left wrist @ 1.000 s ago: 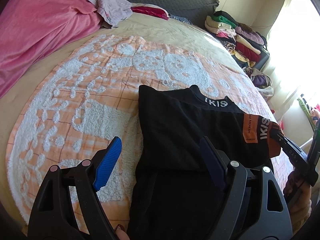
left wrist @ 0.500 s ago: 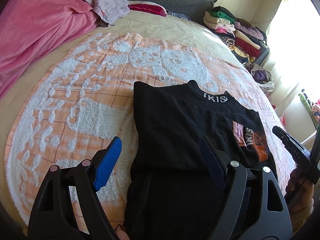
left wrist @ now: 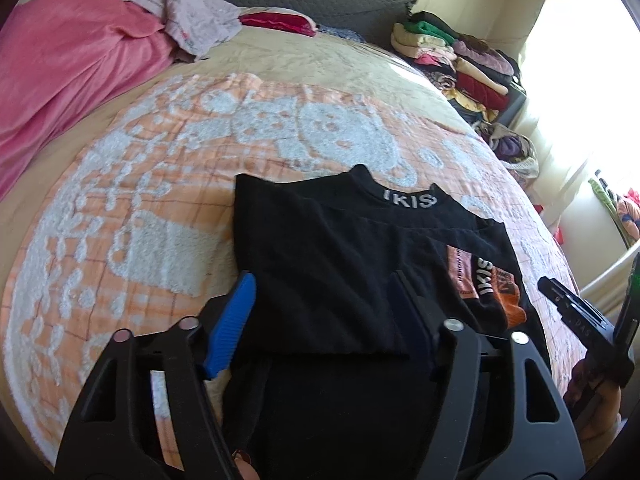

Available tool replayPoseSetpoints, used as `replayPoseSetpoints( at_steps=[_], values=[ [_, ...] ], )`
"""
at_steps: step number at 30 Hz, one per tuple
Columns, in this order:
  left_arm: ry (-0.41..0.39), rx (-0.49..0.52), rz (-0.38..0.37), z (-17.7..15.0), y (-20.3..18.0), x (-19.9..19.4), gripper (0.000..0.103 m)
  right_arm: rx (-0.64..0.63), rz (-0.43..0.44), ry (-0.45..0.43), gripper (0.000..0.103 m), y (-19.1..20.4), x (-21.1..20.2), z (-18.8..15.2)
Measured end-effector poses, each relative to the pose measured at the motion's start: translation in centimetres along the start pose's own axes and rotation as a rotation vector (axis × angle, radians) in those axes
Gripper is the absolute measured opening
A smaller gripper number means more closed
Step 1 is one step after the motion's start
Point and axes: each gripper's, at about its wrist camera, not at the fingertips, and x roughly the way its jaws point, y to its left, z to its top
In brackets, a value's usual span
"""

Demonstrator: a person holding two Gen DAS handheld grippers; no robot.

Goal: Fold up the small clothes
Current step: 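Lower the cuff flat onto the shirt front and open the right gripper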

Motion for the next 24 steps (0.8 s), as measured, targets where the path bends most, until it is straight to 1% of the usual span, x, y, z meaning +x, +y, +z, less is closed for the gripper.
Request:
replayPoseSetpoints(
  at_steps=[4, 7, 10, 12, 14, 15, 17, 21, 24],
  values=[
    [0.020, 0.041, -0.019, 0.2, -1.6, 1.1, 0.042, -0.024, 0.024, 0.014, 0.038, 1.1, 0.2, -0.4],
    [0.047, 0.079, -0.013, 0.1, -2.7, 2.3, 0.036, -0.069, 0.047, 0.029, 0.038, 2.8, 0.5, -0.5],
    [0.094, 0.109, 0.007, -0.2, -3.1, 4.1, 0.036, -0.101, 0.073, 0.040, 0.038, 4.4, 0.7, -0.5],
    [0.132, 0.116, 0.032, -0.8, -2.7, 5.3, 0.036, -0.124, 0.088, 0.043, 0.038, 5.5, 0.8, -0.4],
    [0.164, 0.103, 0.058, -1.4, -1.9, 6.3, 0.037, -0.140, 0.100, 0.047, 0.038, 6.3, 0.9, -0.3],
    [0.171, 0.080, 0.050, -1.7, -1.2, 6.7, 0.038, -0.144, 0.108, 0.049, 0.038, 6.8, 1.0, -0.2],
    [0.169, 0.044, 0.019, -1.9, -0.4, 6.8, 0.038, -0.153, 0.125, 0.058, 0.038, 7.6, 1.2, -0.2],
    [0.160, 0.053, 0.014, -2.2, -0.4, 6.6, 0.038, -0.167, 0.146, 0.069, 0.038, 8.7, 1.8, -0.3],
    [0.162, 0.048, 0.008, -2.1, -0.4, 6.7, 0.038, -0.148, 0.151, 0.091, 0.038, 8.9, 2.6, -0.2]
  ],
)
